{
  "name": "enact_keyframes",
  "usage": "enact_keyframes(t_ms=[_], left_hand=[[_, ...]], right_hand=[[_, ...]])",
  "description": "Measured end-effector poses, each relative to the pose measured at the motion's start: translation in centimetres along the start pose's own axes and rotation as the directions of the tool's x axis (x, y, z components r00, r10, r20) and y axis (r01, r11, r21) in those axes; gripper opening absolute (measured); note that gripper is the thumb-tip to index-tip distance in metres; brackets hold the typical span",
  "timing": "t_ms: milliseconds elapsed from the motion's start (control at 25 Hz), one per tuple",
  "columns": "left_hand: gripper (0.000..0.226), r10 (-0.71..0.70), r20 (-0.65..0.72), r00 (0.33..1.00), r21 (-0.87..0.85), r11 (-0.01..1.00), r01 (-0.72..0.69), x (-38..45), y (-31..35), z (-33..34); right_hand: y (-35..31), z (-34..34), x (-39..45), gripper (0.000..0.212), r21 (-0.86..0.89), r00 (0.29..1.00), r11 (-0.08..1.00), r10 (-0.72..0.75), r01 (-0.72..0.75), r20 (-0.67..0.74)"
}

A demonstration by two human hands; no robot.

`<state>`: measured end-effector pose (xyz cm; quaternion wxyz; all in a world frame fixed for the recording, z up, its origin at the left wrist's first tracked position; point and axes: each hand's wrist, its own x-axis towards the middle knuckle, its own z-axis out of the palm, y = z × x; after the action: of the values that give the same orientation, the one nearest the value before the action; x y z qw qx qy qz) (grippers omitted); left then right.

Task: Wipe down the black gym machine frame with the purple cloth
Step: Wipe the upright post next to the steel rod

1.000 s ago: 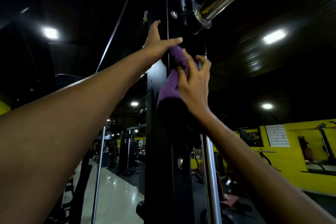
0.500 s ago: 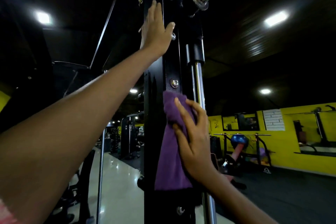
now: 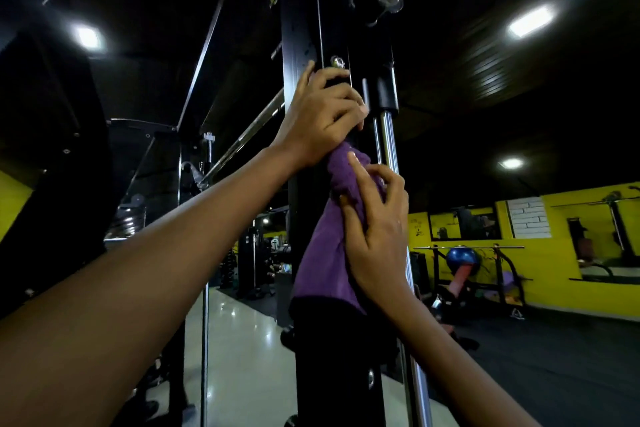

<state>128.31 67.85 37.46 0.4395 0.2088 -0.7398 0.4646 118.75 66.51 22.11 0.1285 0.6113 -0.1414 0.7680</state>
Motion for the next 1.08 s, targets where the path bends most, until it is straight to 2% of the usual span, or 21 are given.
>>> enact_keyframes(t_ms=[120,200,280,360,480,600,720,920,1080], left_hand=[[0.053,0.064,0.043,0.997,0.122,0.99,-0.069,0.3,0.3,0.1],[0.06,0.139,0.136,0.981,0.212,0.963,-0.166,0.8,0.2,-0.3],[0.067,0.188,0.226,0.956,0.265,0.932,-0.246,1.7,0.0,-0.4],[0.07,0.205,0.253,0.945,0.288,0.917,-0.276,2.1,-0.1,-0.3],[0.069,0.204,0.239,0.949,0.29,0.918,-0.27,1.9,0.1,-0.3],[0.067,0.183,0.252,0.95,0.279,0.927,-0.253,2.0,0.9,-0.7],[0.067,0.178,0.263,0.948,0.276,0.928,-0.251,1.9,1.2,-0.8],[0.067,0.194,0.263,0.945,0.261,0.929,-0.264,2.0,1.1,-1.0],[0.068,0.189,0.255,0.948,0.272,0.927,-0.258,1.8,1.1,-0.7]], right_hand=[[1.0,-1.7,-5.7,0.053,0.023,0.994,0.997,-0.073,0.072,0.086],[1.5,-2.8,-8.6,0.052,0.088,0.99,0.996,-0.036,0.024,0.137],[1.7,-3.3,-8.6,0.051,0.131,0.986,0.991,0.009,-0.032,0.167],[1.3,-3.0,-6.4,0.049,0.109,0.99,0.994,0.014,-0.03,0.139],[-0.5,-1.8,-3.4,0.047,0.017,0.998,0.999,0.049,-0.05,0.047],[-1.5,-1.1,-4.2,0.042,-0.066,0.998,0.997,0.044,-0.046,-0.042],[-1.1,-1.7,-7.3,0.044,-0.113,1.0,0.994,0.015,-0.016,-0.011],[-1.3,-3.4,-12.2,0.048,-0.11,0.993,0.991,0.087,-0.078,0.075],[-1.8,-2.7,-10.3,0.049,-0.068,0.978,0.976,0.209,-0.206,0.029]])
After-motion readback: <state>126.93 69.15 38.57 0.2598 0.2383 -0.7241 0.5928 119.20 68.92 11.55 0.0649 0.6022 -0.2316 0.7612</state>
